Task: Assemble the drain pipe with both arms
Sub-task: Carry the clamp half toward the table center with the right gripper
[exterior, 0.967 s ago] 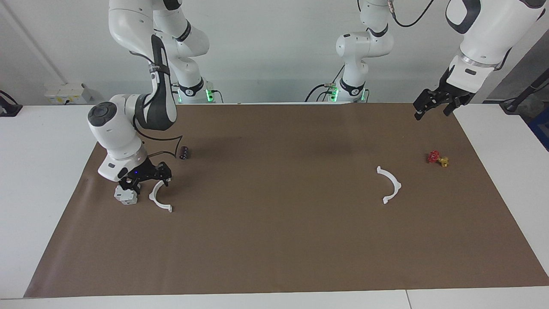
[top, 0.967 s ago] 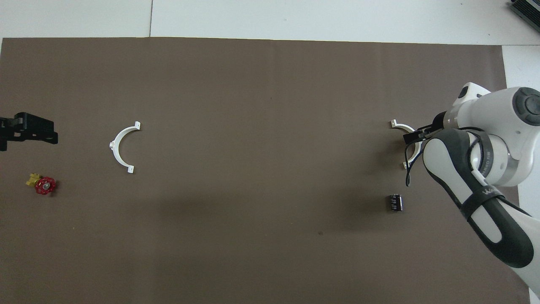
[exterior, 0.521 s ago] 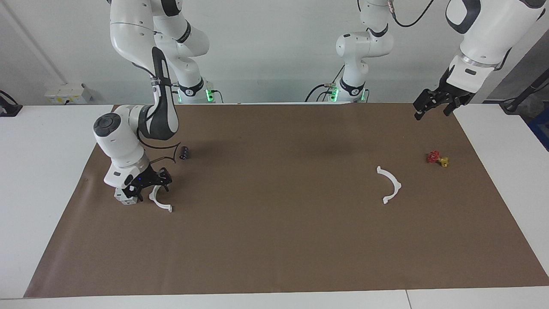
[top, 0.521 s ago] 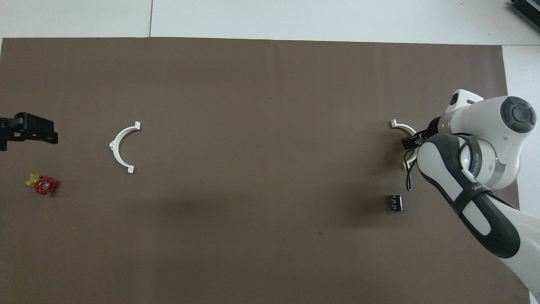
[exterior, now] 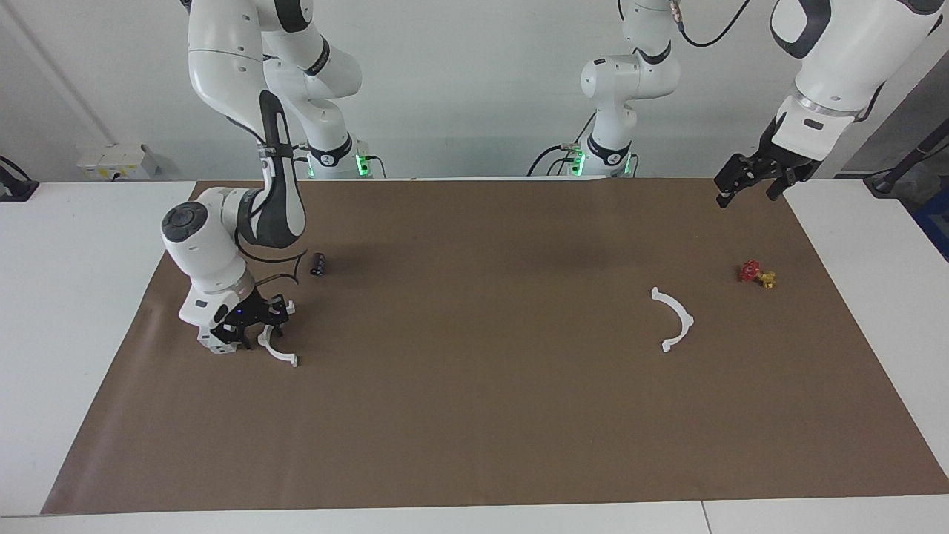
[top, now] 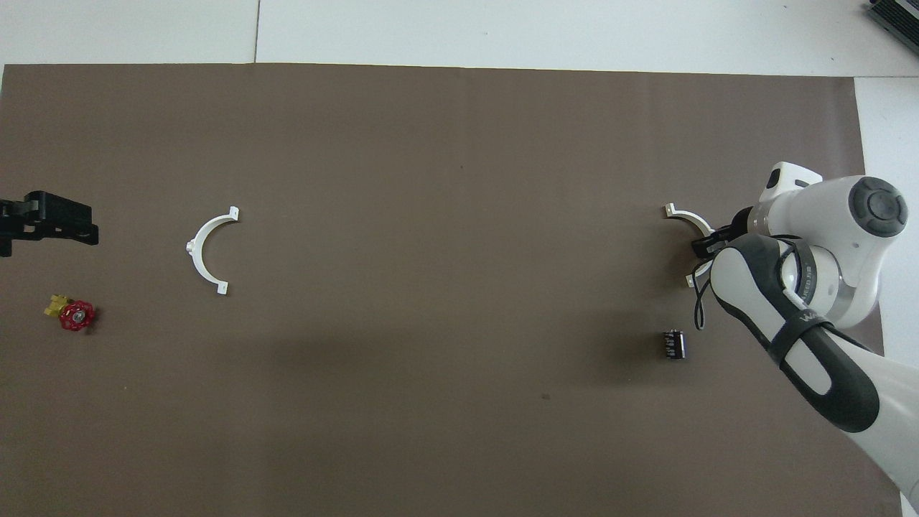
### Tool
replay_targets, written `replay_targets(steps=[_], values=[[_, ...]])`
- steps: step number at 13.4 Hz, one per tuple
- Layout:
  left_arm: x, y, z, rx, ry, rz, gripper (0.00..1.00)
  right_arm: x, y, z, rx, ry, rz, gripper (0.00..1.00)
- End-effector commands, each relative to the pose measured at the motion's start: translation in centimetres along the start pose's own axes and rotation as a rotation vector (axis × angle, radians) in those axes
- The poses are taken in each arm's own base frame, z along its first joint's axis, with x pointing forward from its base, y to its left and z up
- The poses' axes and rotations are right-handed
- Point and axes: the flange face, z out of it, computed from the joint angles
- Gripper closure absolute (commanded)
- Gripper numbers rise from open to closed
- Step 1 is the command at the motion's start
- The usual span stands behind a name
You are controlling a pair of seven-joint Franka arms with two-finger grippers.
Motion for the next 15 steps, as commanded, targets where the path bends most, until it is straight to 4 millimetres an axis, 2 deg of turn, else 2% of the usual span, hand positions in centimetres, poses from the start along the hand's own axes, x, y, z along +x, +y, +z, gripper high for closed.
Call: replay_targets(steps=[1,2,4,6,8,11,15], values=[[-0.8,-0.2,-0.2,-0.008,-0.003,0.003,0.00,0.1,0.1,0.1,0.010,0.023,0.034,1.00],[-0.8,-0.2,-0.2,-0.008,-0.003,0.003,0.00,0.5,-0.3,-0.1,0.013,0.024,0.058,1.00],[-0.8,-0.2,-0.2,-0.008,-0.003,0.003,0.00,1.8,-0.5,-1.7,0.026,0.018,0.107,1.00],[-0.8,-0.2,-0.2,-0.008,-0.003,0.003,0.00,4.0,-2.6,-3.9,0.052,-0.006,0.168,1.00],[-0.8,-0.2,-0.2,-0.008,-0.003,0.003,0.00,6.1,-6.8,-5.2,0.050,-0.027,0.283,1.00],[-0.8,-0.2,-0.2,-0.008,-0.003,0.003,0.00,8.1,-13.3,-5.3,0.059,-0.051,0.370,1.00],[-0.8,-0.2,-0.2,-0.008,-0.003,0.003,0.00,10.7,-23.8,-5.4,0.059,-0.038,0.399,1.00]])
